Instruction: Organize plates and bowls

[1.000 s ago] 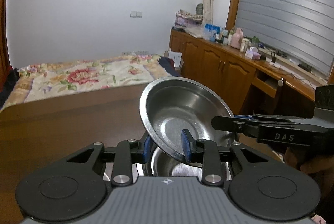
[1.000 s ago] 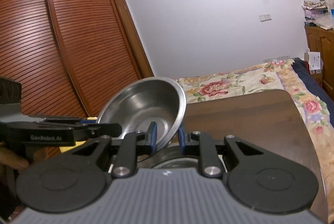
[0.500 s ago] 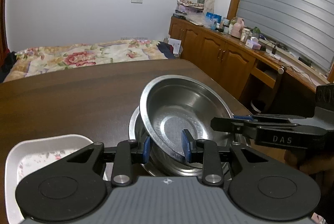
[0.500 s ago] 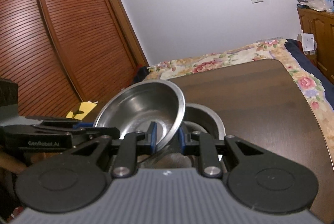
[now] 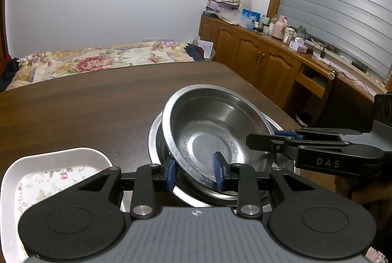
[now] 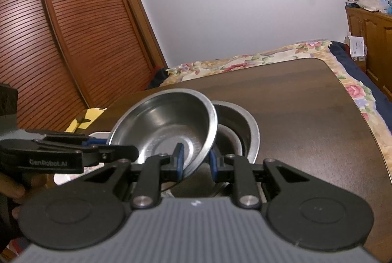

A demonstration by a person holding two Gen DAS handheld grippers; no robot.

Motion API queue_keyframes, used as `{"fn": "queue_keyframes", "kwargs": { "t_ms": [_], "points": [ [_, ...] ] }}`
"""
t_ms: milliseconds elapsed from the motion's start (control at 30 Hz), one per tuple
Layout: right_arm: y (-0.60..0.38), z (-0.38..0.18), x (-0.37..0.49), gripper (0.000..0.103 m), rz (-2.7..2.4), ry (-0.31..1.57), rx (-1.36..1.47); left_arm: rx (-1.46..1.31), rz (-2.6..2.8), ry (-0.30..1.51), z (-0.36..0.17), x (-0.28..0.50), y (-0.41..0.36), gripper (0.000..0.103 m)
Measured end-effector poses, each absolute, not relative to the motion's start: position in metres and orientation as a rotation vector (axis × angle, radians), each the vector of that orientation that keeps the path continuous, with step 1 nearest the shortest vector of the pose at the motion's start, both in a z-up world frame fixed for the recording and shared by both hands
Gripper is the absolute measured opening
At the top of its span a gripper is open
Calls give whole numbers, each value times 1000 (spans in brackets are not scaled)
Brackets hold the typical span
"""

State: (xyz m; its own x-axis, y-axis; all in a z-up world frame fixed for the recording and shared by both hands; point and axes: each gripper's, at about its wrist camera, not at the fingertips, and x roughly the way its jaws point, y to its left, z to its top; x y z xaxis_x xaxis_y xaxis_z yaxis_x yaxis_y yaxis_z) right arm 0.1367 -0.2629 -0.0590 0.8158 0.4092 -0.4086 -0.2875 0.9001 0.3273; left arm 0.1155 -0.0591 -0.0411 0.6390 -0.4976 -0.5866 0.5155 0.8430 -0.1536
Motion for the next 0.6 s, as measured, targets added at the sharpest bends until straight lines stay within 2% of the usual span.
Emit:
{"fn": "queue_keyframes", "kwargs": {
  "t_ms": [600],
  "points": [
    [-257, -53, 136, 25, 355, 484, 192, 16, -561, 670, -49, 115, -56, 33]
  ]
}}
